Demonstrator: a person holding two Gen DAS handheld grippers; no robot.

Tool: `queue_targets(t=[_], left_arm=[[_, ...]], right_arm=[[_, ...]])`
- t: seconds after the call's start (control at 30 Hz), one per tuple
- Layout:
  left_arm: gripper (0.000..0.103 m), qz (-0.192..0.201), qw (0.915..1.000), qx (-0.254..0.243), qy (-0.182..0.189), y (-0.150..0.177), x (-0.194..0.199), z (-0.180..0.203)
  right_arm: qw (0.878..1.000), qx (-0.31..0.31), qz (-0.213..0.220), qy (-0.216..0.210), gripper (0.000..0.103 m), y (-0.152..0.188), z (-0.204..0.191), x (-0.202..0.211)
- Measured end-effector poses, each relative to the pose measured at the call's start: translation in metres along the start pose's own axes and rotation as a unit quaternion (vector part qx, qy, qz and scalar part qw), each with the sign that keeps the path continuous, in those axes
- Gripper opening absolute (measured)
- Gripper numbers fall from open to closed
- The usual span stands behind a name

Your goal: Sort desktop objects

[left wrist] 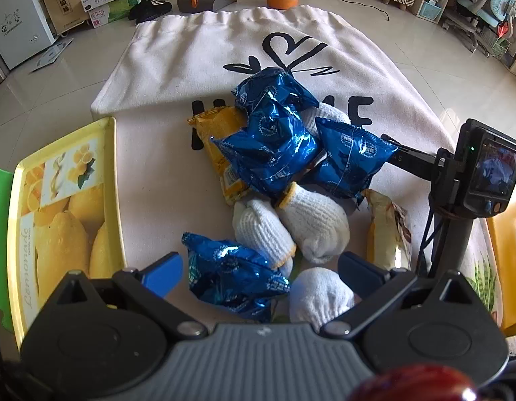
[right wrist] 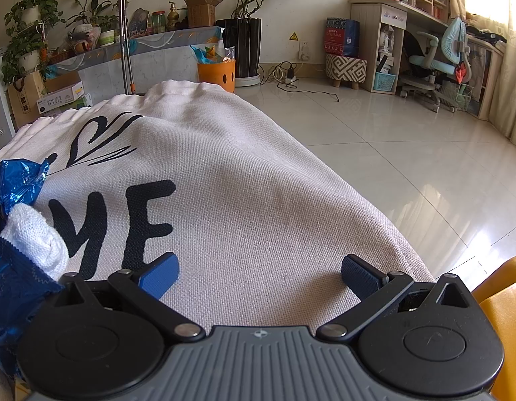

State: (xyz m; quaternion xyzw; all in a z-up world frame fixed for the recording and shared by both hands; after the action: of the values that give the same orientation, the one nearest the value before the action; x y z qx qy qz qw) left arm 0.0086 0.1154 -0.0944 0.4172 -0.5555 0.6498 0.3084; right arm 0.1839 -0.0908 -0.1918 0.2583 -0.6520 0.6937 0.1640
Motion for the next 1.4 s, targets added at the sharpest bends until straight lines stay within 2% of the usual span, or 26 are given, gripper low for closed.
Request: queue_targets(t=[0.1,0.23,0.4,0.53,0.73,0.97,1.07,1.23,1.4], left_arm=[[0.102,-0.007,0.9999,-0.001,0.013,0.011,0.003,0.0],[0.102,-0.013,0.9995,-0.027,0.007,0.031,0.005,0.003],[0.102,-0.039,0.9982,-0.044,0.011,0.059,-0.002,0.009],[0.102,-0.056,0.9966,-0.06,-0.006,0.077,-0.014,0.009],[0.102,-0.079,0.9951,-0.056,-0.017,0.084,-0.037,0.007],[0.102,-0.083,0.9956,-0.042,-0.013,0.08,-0.051,0.008],[0.103,-0.086,0.9956,-0.033,-0.013,0.078,-0.057,0.007],[0.102,-0.077,0.9967,-0.006,-0.024,0.066,-0.064,-0.001],[0.102,-0.063,0.9971,0.021,-0.035,0.054,-0.069,-0.009]], right_arm=[[1.0,0.0,0.0,0.0,0.103,0.0,0.0,0.0],[1.0,0.001,0.0,0.0,0.103,0.0,0.0,0.0],[1.0,0.001,0.0,0.0,0.103,0.0,0.0,0.0],[1.0,0.001,0.0,0.0,0.103,0.0,0.0,0.0],[1.0,0.001,0.0,-0.001,0.103,0.0,0.0,0.0],[1.0,0.005,-0.002,-0.006,0.103,0.001,0.0,0.001],[1.0,0.006,-0.029,-0.009,0.103,0.002,0.004,0.003],[0.994,-0.012,-0.105,0.025,0.103,0.004,0.015,0.009],[0.99,0.01,-0.129,0.061,0.103,0.0,0.025,0.031]])
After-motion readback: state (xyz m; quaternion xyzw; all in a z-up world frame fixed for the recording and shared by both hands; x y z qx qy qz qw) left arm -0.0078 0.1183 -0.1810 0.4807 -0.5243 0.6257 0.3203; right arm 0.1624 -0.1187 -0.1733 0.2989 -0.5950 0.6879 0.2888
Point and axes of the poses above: each gripper's, at about its wrist camera, not at the fingertips, and x roughly against the way its jaws point, z to its right, y to its underside, the point moved 9 cm from there along -x, roughly the way its jaws point, and after that the axes turned 5 degrees about z, right-handed, at the moved point
